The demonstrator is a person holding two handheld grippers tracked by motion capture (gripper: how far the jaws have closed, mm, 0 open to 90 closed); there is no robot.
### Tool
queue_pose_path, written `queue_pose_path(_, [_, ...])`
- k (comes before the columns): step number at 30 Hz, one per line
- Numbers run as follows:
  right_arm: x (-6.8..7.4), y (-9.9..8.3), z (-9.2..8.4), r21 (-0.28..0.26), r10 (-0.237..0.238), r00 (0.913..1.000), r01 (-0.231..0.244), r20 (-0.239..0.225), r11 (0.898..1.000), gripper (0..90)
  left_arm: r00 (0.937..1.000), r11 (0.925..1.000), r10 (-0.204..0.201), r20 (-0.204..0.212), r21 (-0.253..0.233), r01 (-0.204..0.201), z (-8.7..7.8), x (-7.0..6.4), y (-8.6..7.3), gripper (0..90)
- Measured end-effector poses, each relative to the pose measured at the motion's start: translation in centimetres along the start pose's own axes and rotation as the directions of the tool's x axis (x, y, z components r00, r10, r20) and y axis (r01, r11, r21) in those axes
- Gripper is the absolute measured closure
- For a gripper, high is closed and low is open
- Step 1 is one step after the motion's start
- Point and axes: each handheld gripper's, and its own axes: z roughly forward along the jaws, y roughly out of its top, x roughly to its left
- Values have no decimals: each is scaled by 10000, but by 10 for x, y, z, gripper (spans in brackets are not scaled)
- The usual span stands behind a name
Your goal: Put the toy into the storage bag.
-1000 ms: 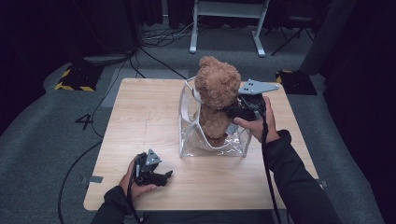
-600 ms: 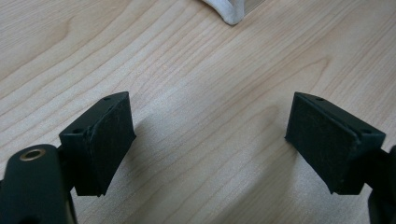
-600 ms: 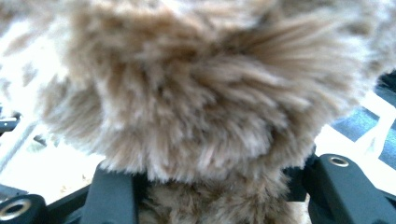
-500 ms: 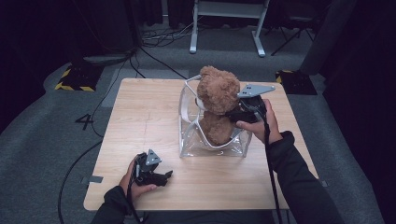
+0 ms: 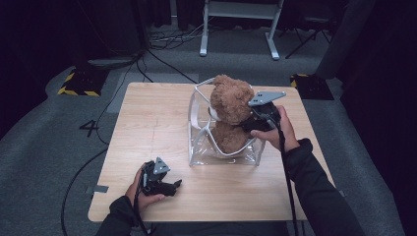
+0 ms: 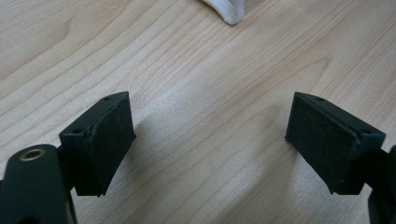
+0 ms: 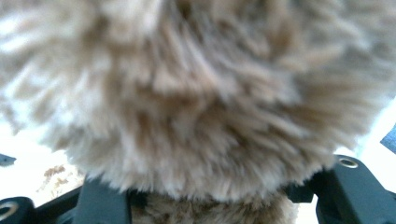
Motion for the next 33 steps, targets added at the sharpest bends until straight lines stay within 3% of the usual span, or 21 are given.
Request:
queue_pose_path(11, [-2,-2,-1,301,35,10000,-35,-3,9995,352,10000,10000,2,0,1,-2,0,0,0,152])
queue_pose_path(22, [-3,-5,-1,74,538,9982,-540,247,9985,275,10000,10000,2,1,6,-2,0,0,0,152])
queue_pose_path(33, [-4,-8,-6,-198,875,9953,-868,412,9960,256,10000,10000,2,-1,2,-2,0,0,0,152])
